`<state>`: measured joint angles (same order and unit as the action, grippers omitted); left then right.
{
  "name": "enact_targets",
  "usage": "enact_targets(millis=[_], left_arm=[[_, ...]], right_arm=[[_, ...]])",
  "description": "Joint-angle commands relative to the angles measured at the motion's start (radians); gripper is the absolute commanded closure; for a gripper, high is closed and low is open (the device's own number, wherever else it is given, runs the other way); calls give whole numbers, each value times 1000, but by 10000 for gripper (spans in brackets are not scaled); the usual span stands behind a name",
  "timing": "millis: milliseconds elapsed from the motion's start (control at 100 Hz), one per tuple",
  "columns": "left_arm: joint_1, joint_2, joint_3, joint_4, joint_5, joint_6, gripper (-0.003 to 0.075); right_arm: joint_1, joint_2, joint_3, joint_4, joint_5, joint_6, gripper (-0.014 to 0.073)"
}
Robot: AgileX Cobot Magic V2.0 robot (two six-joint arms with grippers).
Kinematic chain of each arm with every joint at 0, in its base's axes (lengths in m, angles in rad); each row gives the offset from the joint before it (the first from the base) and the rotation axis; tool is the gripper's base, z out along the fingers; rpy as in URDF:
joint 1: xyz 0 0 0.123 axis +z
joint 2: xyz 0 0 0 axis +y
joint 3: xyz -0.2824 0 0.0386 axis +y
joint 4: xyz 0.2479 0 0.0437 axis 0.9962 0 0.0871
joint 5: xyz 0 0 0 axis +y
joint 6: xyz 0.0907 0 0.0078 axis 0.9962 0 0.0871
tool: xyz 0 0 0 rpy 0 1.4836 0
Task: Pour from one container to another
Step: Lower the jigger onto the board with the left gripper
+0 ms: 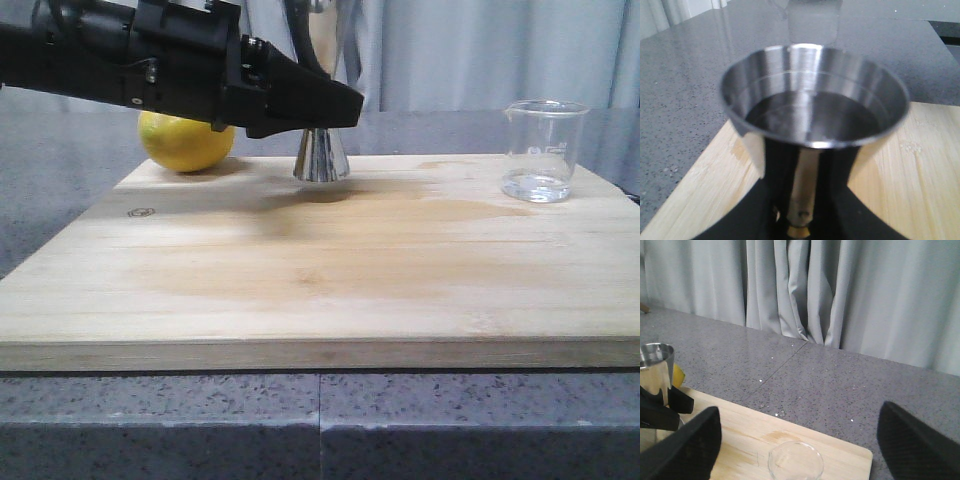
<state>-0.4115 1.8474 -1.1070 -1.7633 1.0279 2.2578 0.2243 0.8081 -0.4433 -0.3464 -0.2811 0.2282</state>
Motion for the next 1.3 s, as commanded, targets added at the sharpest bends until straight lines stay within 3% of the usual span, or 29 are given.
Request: enact_targets(millis=[0, 1290], left_arm=[[10, -43, -30, -76, 84, 6, 678], [12, 22, -30, -60, 155, 33, 678]], right_arm=[[-7, -14, -26, -6, -66, -2, 19], [-7, -14, -26, -12, -68, -2, 19]])
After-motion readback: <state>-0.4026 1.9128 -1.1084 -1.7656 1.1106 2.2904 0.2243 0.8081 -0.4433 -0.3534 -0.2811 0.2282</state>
